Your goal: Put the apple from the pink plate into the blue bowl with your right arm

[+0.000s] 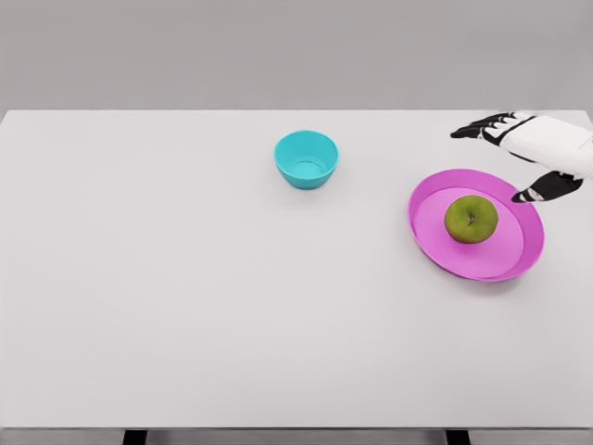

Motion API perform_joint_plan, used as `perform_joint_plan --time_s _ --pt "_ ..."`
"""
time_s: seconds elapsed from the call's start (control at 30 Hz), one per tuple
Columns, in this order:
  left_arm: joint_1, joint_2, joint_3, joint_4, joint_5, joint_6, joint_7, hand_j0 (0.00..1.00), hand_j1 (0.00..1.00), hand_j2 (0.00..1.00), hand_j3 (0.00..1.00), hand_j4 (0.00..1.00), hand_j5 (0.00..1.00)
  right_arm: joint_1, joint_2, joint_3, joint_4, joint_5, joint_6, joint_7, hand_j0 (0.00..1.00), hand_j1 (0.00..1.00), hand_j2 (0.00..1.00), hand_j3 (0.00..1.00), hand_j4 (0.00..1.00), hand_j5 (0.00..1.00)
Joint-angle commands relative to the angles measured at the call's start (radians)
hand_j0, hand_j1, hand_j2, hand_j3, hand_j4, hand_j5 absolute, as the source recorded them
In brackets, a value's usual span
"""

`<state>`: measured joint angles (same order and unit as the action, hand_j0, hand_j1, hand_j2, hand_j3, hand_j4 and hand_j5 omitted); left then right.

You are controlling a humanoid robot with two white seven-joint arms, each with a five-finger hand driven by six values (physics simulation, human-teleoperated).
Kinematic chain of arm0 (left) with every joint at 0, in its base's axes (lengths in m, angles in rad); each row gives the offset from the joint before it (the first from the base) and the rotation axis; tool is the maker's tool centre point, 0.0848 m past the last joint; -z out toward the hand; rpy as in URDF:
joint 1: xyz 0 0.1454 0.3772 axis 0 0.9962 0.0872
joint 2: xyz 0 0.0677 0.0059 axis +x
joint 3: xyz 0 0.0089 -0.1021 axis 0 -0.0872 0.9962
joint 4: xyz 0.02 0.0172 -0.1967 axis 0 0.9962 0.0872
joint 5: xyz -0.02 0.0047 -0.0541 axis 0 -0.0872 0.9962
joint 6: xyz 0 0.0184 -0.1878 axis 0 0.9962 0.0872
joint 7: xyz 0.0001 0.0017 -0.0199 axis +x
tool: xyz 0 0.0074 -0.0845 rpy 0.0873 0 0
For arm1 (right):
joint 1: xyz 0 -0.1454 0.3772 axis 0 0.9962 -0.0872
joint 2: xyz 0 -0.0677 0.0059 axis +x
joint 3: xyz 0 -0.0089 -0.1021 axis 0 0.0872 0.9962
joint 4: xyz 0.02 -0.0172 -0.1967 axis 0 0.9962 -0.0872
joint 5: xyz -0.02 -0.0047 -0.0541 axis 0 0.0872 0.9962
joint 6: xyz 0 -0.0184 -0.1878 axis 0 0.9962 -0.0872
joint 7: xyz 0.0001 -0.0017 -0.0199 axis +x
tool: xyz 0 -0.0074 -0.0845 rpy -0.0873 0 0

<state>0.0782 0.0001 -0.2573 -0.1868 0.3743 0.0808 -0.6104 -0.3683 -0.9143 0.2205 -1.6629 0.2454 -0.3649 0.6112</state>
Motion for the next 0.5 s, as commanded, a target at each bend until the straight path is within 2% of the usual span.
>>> perform_joint_plan --time_s 0.0,0.1,0.2,0.33,0.47 --pt "-0.001 0.0 0.0 0.0 0.003 0.001 0.0 1.0 1.0 1.0 1.0 1.0 1.0 0.006 -0.003 0.0 -0.003 -0.005 0.0 0.0 1.0 1.0 1.0 1.0 1.0 1.0" --pt "-0.001 0.0 0.0 0.0 0.003 0.001 0.0 1.0 1.0 1.0 1.0 1.0 1.0 0.019 0.003 -0.007 0.005 -0.009 0.003 0.0 1.0 1.0 1.0 1.0 1.0 1.0" --pt "-0.001 0.0 0.0 0.0 0.002 0.001 0.0 1.0 1.0 1.0 1.0 1.0 1.0 0.031 -0.006 -0.006 0.005 -0.109 0.007 0.0 1.0 1.0 1.0 1.0 1.0 1.0" --pt "-0.001 0.0 0.0 0.0 0.002 0.001 0.0 1.0 1.0 1.0 1.0 1.0 1.0 0.065 -0.006 0.002 0.009 -0.109 0.014 0.0 1.0 1.0 1.0 1.0 1.0 1.0" --pt "-0.001 0.0 0.0 0.0 0.002 0.001 0.0 1.0 1.0 1.0 1.0 1.0 1.0 0.083 -0.014 0.003 0.055 -0.101 0.004 0.0 1.0 1.0 1.0 1.0 1.0 1.0"
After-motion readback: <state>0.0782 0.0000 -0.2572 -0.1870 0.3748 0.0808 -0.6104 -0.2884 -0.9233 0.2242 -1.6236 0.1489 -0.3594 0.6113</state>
